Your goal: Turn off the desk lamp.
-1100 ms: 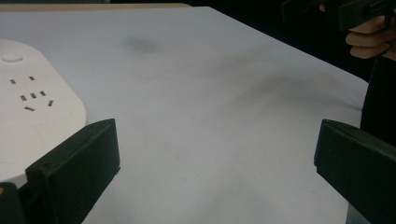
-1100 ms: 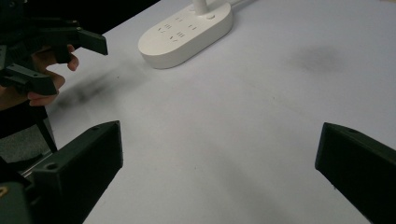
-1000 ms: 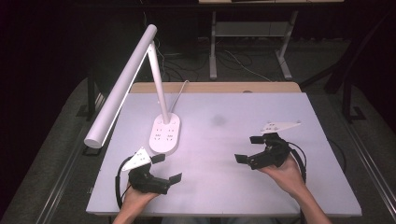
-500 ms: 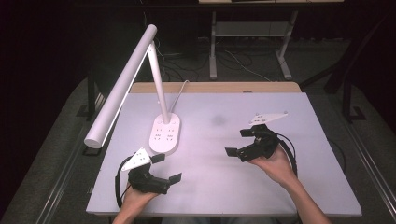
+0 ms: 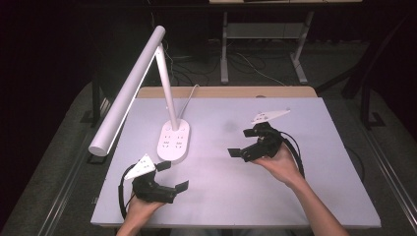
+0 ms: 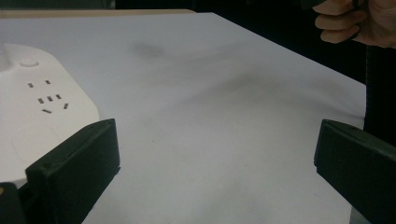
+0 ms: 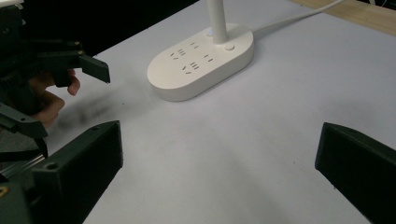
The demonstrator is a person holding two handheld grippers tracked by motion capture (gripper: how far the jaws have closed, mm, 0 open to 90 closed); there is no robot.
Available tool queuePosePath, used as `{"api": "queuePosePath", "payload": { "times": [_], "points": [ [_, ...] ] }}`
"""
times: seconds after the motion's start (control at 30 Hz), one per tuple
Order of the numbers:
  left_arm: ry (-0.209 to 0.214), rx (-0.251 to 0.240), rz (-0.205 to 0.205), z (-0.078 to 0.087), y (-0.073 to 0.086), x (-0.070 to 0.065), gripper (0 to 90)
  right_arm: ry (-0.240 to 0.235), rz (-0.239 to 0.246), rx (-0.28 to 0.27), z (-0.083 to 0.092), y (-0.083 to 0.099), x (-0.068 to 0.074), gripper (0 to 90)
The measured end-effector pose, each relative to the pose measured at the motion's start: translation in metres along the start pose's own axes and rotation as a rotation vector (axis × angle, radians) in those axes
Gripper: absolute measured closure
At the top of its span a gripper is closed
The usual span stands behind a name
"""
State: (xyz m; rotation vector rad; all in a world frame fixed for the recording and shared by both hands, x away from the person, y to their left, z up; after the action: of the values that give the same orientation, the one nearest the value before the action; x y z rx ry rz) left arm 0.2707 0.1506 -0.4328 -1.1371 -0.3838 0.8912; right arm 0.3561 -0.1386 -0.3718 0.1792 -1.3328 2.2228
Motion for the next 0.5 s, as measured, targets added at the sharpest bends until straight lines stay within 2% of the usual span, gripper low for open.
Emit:
{"api": "queuePosePath", "payload": {
  "times": [0.13, 0.5],
  "points": [
    [0.000, 0.000, 0.000, 0.000, 0.000, 0.000, 0.0, -0.022, -0.004, -0.020, -0.002, -0.008, -0.003, 0.8],
    [0.004, 0.005, -0.004, -0.003, 0.000, -0.001, 0.0, -0.028, 0.013, -0.015, -0.011, -0.029, -0.011, 0.8]
  ]
}}
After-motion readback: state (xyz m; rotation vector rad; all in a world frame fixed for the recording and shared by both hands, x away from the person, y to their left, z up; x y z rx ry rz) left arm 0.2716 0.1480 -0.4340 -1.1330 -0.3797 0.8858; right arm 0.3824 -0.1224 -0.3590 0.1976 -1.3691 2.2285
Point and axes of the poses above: each handheld gripper's, and its own axes: z roughly backward along the jaws, y roughly out of its underside, x roughly to its left, the point moved 4 cm from there along -z, roughly forward along the jaws, and after that the axes turned 13 degrees about -y, right-handed, at the moved point
